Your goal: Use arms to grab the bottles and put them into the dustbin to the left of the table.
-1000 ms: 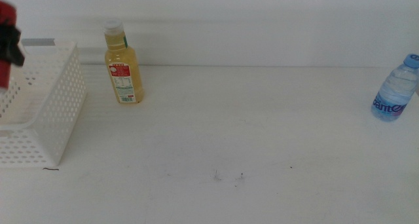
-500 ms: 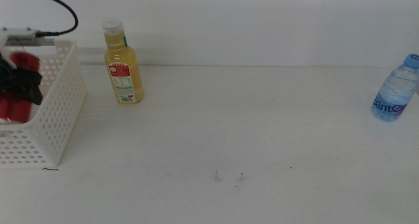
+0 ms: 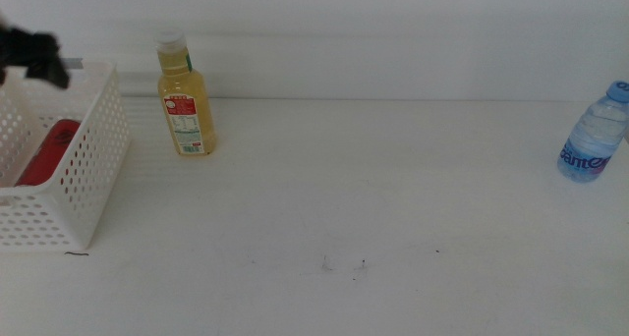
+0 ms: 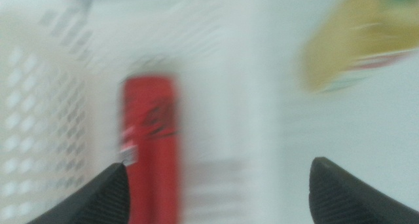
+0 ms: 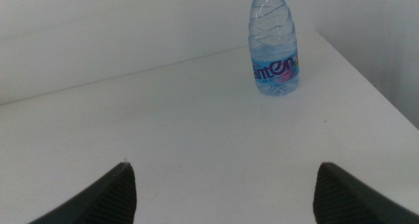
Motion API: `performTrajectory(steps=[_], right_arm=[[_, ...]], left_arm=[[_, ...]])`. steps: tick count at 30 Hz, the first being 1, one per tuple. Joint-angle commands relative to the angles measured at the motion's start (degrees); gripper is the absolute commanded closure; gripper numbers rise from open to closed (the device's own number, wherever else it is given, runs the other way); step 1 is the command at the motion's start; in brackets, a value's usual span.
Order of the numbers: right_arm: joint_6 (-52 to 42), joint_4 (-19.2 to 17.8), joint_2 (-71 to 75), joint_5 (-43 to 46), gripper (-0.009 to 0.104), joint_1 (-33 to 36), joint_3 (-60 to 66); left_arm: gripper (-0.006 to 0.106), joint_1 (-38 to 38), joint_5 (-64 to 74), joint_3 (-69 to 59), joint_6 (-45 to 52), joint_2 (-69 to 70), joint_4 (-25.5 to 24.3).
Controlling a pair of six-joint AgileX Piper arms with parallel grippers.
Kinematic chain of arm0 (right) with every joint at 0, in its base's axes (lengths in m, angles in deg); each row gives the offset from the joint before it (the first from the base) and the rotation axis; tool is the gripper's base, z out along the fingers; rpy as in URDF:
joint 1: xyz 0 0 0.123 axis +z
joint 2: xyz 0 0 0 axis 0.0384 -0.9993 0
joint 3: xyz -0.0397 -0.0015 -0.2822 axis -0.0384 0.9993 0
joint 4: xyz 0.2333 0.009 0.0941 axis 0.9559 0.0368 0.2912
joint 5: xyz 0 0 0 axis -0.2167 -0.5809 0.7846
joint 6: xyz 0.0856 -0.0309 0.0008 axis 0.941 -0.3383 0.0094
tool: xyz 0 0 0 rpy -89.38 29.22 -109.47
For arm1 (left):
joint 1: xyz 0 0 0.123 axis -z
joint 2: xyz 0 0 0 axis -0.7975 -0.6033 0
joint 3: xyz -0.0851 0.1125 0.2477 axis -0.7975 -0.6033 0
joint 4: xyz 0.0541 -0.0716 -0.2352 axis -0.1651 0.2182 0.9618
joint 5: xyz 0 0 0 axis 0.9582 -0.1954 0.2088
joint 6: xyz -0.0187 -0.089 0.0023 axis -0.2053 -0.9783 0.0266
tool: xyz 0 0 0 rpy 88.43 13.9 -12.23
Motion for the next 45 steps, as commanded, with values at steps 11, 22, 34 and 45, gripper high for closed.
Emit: performTrajectory(steps=[11,22,34,45], right_arm=[[-0.1,-0.5,0.3,0.8,0.005,-0.5,0.2],[-0.1,-0.5,0.3,0.8,0.005,-0.5,0.2],[-0.1,-0.5,0.3,0.8,0.005,-0.5,0.2],[-0.1,-0.5,0.3,0.8,0.005,-0.5,0.2]], left_arm=[[0.007,28.9,-71.2,-55.9,-17.4,28.6,-2.5],[0.007,33.7,-109.5,-75.3,-20.7,15.3,2.4],[0.007,32.4,-115.3,-61.8,-15.7,-3.6,9.8],[0.007,27.1,-113.1,-49.4,-17.1,-14.4,1.6]])
